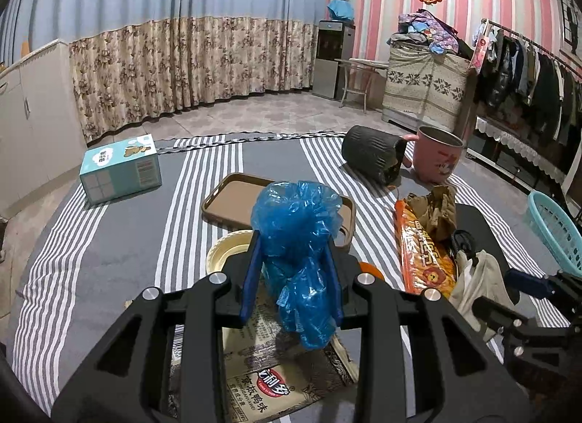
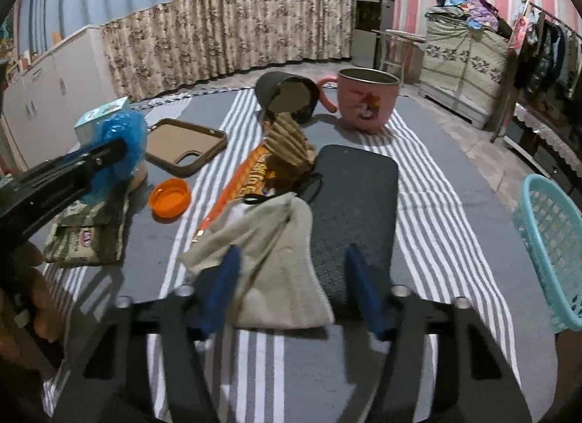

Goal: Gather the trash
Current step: 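Grasp the beige cloth bag with the right gripper, then carry both bags over the basket and open both grippers to drop them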

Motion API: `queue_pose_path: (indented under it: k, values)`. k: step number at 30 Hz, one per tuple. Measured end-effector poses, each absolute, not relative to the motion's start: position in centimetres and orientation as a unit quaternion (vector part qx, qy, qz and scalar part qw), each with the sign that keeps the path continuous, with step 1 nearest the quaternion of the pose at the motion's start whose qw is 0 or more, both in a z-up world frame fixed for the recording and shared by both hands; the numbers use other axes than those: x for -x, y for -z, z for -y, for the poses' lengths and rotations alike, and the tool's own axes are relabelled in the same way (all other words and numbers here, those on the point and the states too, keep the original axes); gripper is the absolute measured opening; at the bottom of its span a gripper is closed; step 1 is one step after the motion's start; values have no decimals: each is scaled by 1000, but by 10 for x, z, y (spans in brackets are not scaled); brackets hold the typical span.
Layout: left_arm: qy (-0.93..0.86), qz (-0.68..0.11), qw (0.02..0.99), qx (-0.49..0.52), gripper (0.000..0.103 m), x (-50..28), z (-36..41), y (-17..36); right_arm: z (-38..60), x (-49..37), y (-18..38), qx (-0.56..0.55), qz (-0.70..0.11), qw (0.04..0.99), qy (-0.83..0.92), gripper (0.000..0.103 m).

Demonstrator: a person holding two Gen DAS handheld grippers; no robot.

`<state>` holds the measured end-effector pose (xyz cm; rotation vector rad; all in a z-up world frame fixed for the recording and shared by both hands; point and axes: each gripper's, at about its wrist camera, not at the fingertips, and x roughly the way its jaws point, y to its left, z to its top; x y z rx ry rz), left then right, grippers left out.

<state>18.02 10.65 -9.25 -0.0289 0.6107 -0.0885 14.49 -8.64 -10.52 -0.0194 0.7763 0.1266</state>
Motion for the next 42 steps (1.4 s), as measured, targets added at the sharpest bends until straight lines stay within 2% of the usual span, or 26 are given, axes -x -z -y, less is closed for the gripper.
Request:
queue_pose_path:
  k: [1,3,5,9,19,26,33,42]
  values:
    - [44,-301,953,14,30,-180,-106,93,85,-145,105,9,-378,923,-71,38]
    - [44,-301,953,12,30,-180,-106,93,82,-143,105,13,-376,923,-80,32]
    - [44,-301,953,12,30,-180,-106,93,84,-143,105,10,-375,923,-84,15]
    - [43,-303,952,12,30,-180,-105,94,99,-144,101,-27,-374,922,-96,5]
    - [34,-309,950,-28,30,-178,-91,95,164,-135,72,-56,-327,941,-61,2]
    - [69,-283,956,-25,29,-167,-54,62,231,-131,64,-79,-309,948,-18,2]
    - [131,-254,958,-24,29,-167,17,36,304,-118,53,-96,-285,953,40,2]
    - [233,-252,939,-34,29,-166,144,42,399,-108,49,-87,-278,946,141,2]
